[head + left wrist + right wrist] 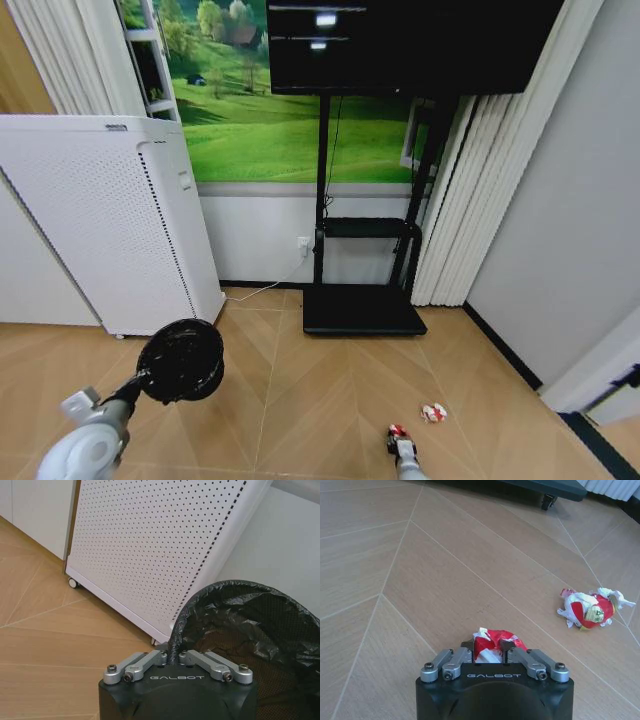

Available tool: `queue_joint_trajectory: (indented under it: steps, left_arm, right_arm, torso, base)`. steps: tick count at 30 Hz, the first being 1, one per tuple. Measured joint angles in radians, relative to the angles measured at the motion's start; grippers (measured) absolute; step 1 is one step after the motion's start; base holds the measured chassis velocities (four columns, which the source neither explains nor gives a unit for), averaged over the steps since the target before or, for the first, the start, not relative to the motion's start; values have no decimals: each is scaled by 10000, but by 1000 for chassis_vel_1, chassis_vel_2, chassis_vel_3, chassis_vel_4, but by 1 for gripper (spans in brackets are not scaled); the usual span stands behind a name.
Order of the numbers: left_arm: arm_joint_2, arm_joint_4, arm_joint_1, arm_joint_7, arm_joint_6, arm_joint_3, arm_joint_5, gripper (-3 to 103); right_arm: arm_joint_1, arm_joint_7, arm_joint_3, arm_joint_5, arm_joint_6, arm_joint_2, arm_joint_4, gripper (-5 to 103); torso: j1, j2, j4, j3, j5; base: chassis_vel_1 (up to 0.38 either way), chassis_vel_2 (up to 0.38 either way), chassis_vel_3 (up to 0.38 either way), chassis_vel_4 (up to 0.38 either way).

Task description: Pick up the trash bin and place the garbage on the floor into it.

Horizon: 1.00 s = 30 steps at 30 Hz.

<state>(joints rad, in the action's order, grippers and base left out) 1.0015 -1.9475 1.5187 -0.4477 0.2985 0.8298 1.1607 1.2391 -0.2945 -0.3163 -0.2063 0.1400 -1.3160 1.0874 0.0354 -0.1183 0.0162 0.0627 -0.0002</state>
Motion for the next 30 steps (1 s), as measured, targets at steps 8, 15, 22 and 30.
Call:
queue_joint_trajectory:
  steps: [8,15,22,30]
  left_arm:
    - [-58,46,-91,-14,-4,-104,-2,4]
    - [-76,75,-193,-29,-13,-256,-3,4]
    - [-359,417,-562,78,-18,-816,-24,4]
    - [-1290,1352,-1696,699,81,-2822,-205,4]
  right_arm:
    - [117,-91,-83,-205,-5,2,105,22]
    - [302,-192,-146,-392,16,52,407,22]
    - [604,-159,-324,-575,-359,170,1152,20]
    - [1570,588,-667,-204,-2262,573,3585,20]
  torso:
    - [0,-1,1,1,1]
    - [1,0,3,3,5]
    - [1,1,0,3,6]
    - [2,1,5,3,0]
  base:
    - [0,0,0,0]
    - [0,0,0,0]
    - [0,0,0,0]
    - [0,0,0,0]
